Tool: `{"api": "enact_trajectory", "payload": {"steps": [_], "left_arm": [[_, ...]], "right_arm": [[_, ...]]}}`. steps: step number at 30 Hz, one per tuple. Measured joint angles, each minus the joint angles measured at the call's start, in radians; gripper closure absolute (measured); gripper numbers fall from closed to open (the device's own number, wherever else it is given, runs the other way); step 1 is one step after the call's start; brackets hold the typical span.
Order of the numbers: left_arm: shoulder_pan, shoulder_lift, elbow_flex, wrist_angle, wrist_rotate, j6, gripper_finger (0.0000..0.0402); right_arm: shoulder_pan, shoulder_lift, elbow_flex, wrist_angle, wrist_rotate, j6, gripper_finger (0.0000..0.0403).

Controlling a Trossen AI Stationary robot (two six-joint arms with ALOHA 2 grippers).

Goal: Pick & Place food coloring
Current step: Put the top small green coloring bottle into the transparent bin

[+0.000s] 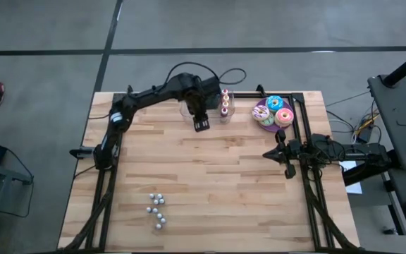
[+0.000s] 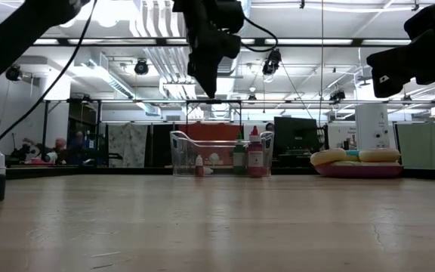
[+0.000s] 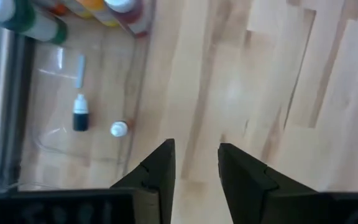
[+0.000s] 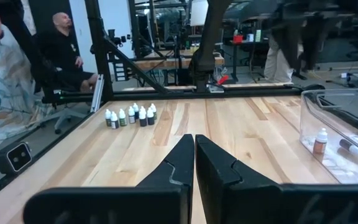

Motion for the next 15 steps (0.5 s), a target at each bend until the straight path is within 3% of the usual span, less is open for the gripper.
{"api": "enact_trajectory", "payload": {"steps": [8, 15], "left_arm": [[-0.091, -0.079, -0.137, 0.062, 0.000, -0.038, 0.0307], [-0.170, -0.208, -0.364, 0.228, 0.004, -0.085, 0.0307]], "right_arm": [[0.000, 0.001, 0.000, 0.000, 0.001, 0.000, 0.0394], [0.000, 0.000, 0.000, 0.000, 0.000, 0.000, 0.0394]]}}
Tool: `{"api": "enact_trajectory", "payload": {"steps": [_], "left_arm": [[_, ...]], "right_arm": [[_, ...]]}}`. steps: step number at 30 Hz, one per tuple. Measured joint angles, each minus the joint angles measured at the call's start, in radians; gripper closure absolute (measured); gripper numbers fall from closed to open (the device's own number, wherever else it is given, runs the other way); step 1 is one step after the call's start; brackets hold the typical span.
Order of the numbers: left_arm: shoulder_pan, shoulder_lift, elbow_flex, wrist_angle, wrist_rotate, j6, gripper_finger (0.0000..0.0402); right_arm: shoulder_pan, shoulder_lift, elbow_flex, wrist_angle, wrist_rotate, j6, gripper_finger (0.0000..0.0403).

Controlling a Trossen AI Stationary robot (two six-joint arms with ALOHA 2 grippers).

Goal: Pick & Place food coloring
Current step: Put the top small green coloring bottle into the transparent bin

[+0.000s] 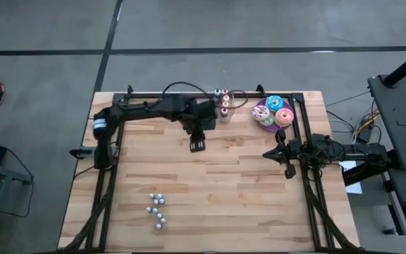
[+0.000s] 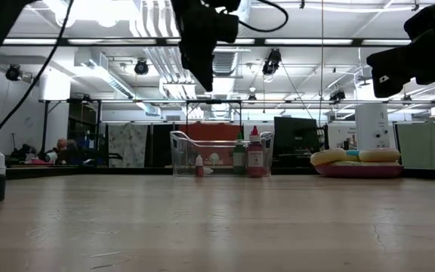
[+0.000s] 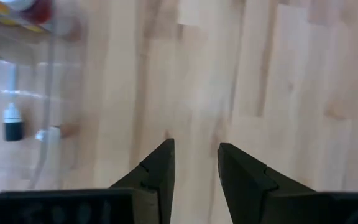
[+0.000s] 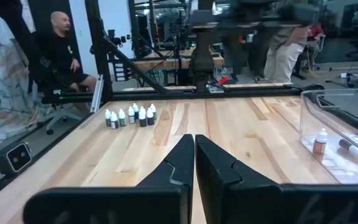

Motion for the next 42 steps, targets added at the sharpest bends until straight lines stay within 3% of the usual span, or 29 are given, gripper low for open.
{"api": "enact_trajectory", "payload": {"steps": [8, 15, 22, 42], "left_arm": [[-0.104, -0.175, -0.292, 0.143, 0.001, -0.031, 0.0307], [-0.205, -0.299, -0.490, 0.154, 0.001, -0.046, 0.0307], [-0.303, -0.420, -0.647, 0.160, 0.001, -0.168, 0.0307], [-0.485, -0.611, -0.872, 0.169, 0.001, -0.515, 0.0306]], "right_arm": [[0.000, -0.001, 0.000, 0.000, 0.000, 0.000, 0.0394], [0.000, -0.001, 0.000, 0.000, 0.000, 0.000, 0.0394], [0.000, 0.000, 0.000, 0.000, -0.001, 0.000, 0.0394], [0.000, 0.000, 0.000, 0.000, 0.000, 0.000, 0.0394]]}}
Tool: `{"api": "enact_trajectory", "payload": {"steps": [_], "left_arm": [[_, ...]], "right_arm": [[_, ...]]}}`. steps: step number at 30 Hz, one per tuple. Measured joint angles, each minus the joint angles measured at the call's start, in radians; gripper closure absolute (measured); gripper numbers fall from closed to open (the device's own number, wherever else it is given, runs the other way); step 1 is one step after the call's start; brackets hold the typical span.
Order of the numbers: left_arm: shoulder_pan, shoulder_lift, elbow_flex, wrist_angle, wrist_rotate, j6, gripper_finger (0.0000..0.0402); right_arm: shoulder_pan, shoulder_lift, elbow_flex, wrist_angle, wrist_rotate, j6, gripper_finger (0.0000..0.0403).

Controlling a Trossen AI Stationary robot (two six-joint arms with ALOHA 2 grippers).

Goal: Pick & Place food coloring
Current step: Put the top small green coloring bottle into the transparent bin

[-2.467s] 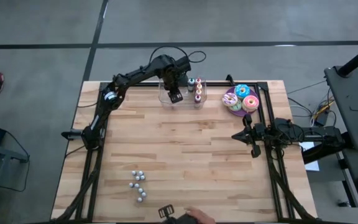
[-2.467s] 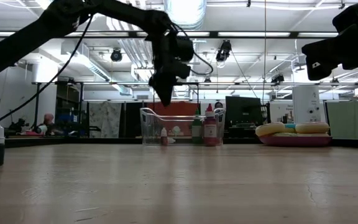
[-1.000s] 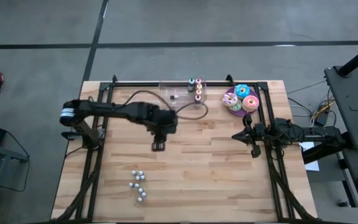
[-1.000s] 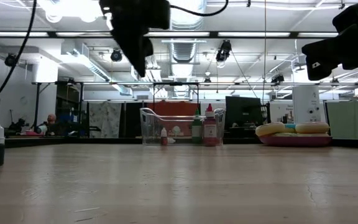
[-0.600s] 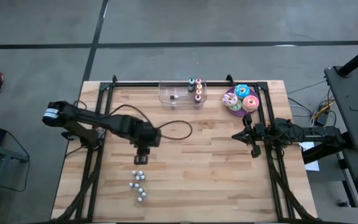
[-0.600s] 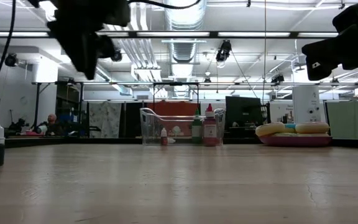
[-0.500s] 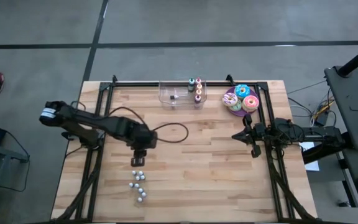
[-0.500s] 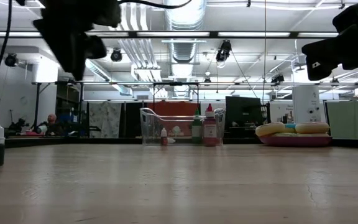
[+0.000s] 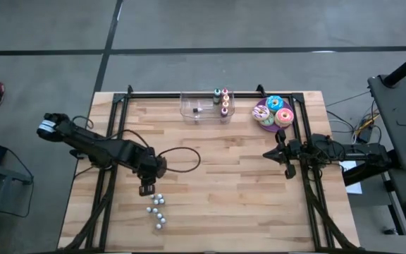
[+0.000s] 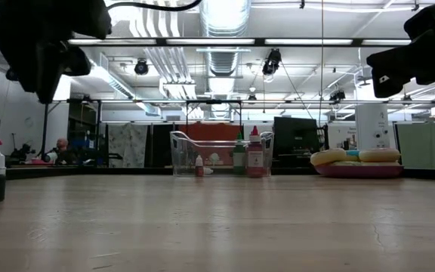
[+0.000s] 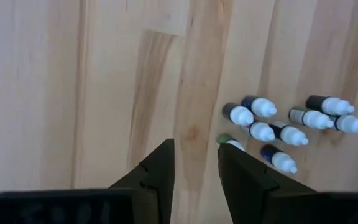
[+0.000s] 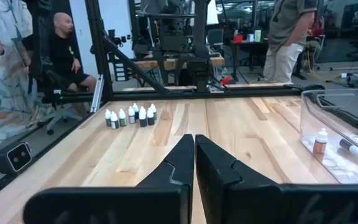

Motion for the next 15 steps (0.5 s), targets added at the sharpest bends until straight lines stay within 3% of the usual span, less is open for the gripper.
{"api": "enact_trajectory", "payload": {"steps": [3, 10, 15], "left_arm": [[-0.016, -0.010, -0.006, 0.000, 0.000, -0.033, 0.0289], [-0.049, -0.022, -0.020, 0.009, 0.000, -0.063, 0.0208], [-0.102, -0.022, -0.034, 0.033, 0.008, -0.045, 0.0191]], "right_arm": [[0.000, 0.000, 0.000, 0.000, 0.000, 0.000, 0.0394], [0.000, 0.000, 0.000, 0.000, 0.000, 0.000, 0.0394], [0.000, 0.000, 0.000, 0.000, 0.000, 0.000, 0.0394]]}}
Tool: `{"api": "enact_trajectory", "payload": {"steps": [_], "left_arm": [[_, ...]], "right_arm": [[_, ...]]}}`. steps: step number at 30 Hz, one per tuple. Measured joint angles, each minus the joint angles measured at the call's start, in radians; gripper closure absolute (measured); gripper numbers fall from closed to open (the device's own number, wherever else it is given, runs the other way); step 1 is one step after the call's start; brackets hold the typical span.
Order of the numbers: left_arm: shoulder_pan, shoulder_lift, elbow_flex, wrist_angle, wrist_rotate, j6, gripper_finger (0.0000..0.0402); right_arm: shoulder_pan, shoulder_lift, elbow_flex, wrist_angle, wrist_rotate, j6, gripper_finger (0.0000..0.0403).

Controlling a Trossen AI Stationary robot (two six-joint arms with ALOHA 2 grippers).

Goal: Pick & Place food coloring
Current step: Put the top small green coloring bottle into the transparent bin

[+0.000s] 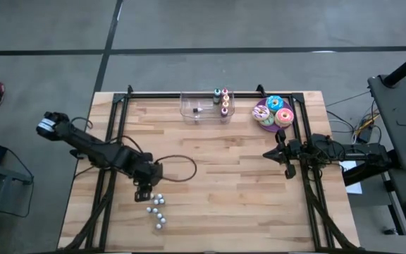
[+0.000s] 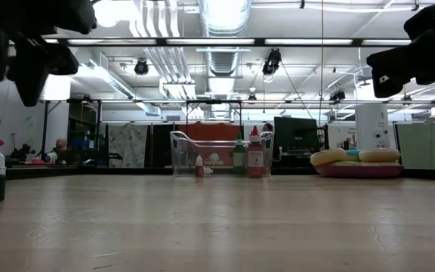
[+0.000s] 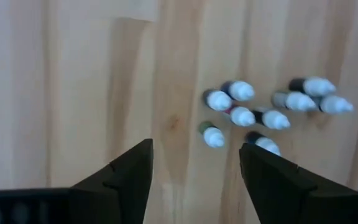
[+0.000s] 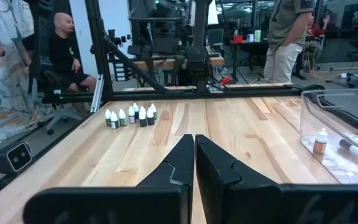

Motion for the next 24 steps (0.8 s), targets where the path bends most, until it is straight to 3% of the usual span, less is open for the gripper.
{"api": "enact_trajectory", "payload": {"steps": [8, 24], "left_arm": [[-0.118, 0.028, -0.011, 0.017, -0.001, 0.075, 0.0191], [-0.129, 0.208, -0.031, 0.102, -0.004, 0.069, 0.0190]], "right_arm": [[0.000, 0.000, 0.000, 0.000, 0.000, 0.000, 0.0394], [0.000, 0.000, 0.000, 0.000, 0.000, 0.000, 0.0394]]}}
